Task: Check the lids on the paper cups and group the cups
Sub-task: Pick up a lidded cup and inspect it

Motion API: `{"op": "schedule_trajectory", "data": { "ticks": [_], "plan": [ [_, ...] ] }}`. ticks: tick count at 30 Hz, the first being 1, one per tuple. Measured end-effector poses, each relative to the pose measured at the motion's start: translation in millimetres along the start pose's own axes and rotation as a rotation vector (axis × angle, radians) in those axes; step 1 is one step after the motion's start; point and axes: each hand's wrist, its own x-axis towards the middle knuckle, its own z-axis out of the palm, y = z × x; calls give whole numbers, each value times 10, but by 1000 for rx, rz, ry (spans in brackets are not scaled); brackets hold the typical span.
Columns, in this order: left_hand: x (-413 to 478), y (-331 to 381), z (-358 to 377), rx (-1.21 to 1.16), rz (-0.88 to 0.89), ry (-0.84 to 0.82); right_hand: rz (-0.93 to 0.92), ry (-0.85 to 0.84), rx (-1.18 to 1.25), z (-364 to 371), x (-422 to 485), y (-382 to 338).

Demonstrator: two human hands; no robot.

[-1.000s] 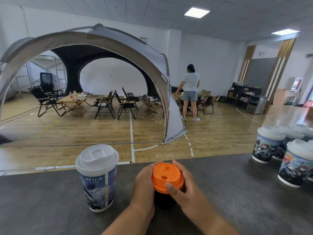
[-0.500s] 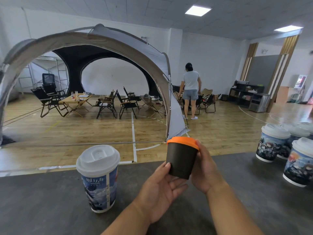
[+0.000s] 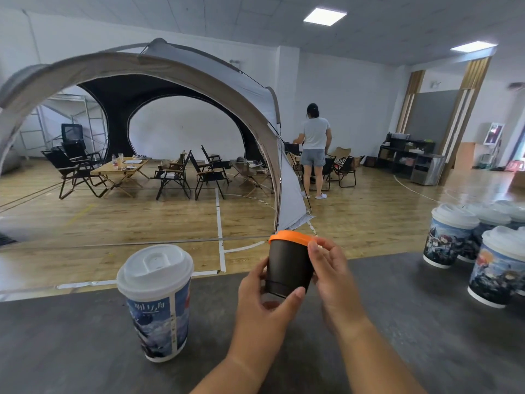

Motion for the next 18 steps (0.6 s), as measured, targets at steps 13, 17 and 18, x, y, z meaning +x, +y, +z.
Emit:
{"op": "schedule_trajectory", "data": {
  "ticks": [13,17,18],
  "plan": [
    [19,95,35,-763,-446,-287,371,-115,425,-115,33,-89],
    [19,29,49,-339,-255,-91,210,-58,344,-89,41,-34],
    [0,31,53,-233,-216,-77,205,-58,318,-76,41,-18]
  ]
}}
